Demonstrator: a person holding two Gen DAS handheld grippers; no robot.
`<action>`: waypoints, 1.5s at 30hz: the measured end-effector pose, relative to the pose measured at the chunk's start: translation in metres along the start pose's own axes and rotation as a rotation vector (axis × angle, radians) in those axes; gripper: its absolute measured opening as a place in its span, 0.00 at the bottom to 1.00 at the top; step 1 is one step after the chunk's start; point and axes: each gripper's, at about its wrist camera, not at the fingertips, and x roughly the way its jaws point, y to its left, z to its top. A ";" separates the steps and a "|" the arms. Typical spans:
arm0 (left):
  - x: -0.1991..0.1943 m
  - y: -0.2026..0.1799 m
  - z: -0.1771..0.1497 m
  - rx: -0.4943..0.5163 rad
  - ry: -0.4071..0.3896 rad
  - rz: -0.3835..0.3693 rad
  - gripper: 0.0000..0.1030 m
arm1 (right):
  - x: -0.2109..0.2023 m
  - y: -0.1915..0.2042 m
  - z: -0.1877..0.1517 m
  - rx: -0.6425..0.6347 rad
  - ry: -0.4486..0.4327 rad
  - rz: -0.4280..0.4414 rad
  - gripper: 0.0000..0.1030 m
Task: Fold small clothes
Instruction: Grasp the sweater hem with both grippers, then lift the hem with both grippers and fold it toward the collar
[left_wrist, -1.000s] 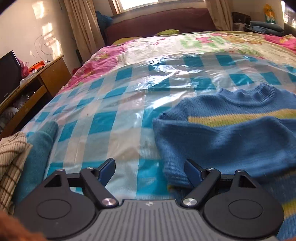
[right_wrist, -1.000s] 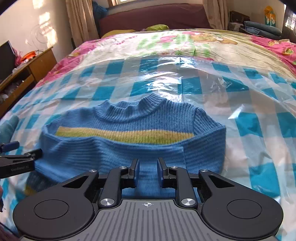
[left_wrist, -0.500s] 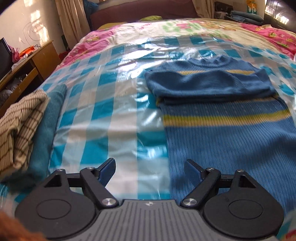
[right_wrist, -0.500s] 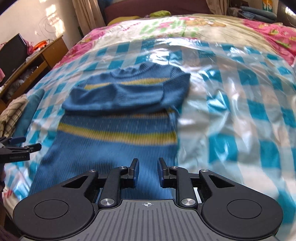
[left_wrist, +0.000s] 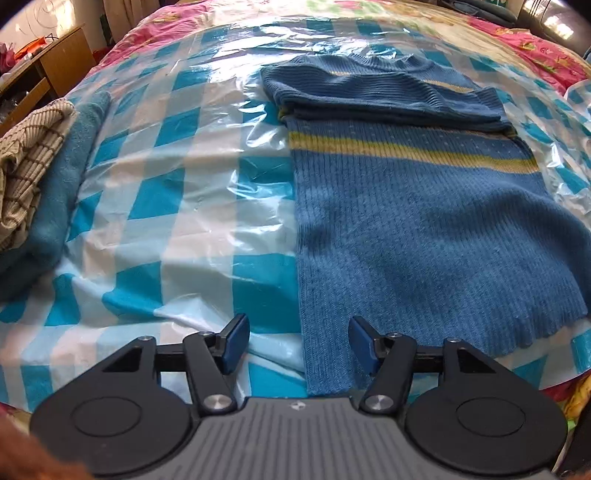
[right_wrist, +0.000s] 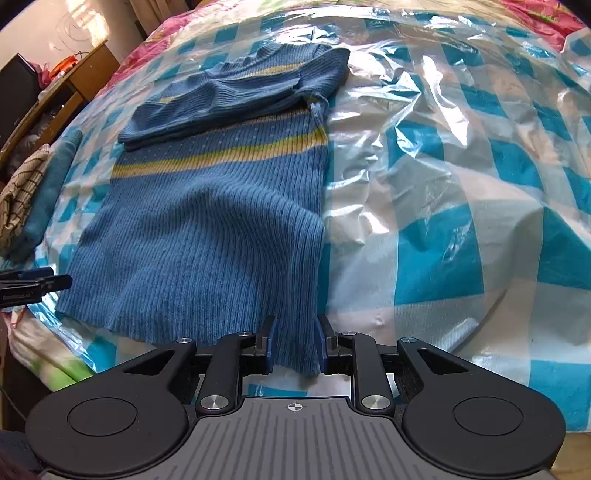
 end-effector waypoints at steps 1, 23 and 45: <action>0.001 0.001 -0.001 0.000 0.005 0.003 0.59 | 0.000 0.000 0.000 0.002 0.001 0.003 0.21; 0.018 0.001 -0.002 -0.100 0.107 -0.180 0.32 | 0.015 -0.009 -0.003 0.066 0.024 0.066 0.25; 0.022 0.004 -0.001 -0.135 0.116 -0.212 0.28 | 0.027 -0.012 0.002 0.106 0.016 0.120 0.22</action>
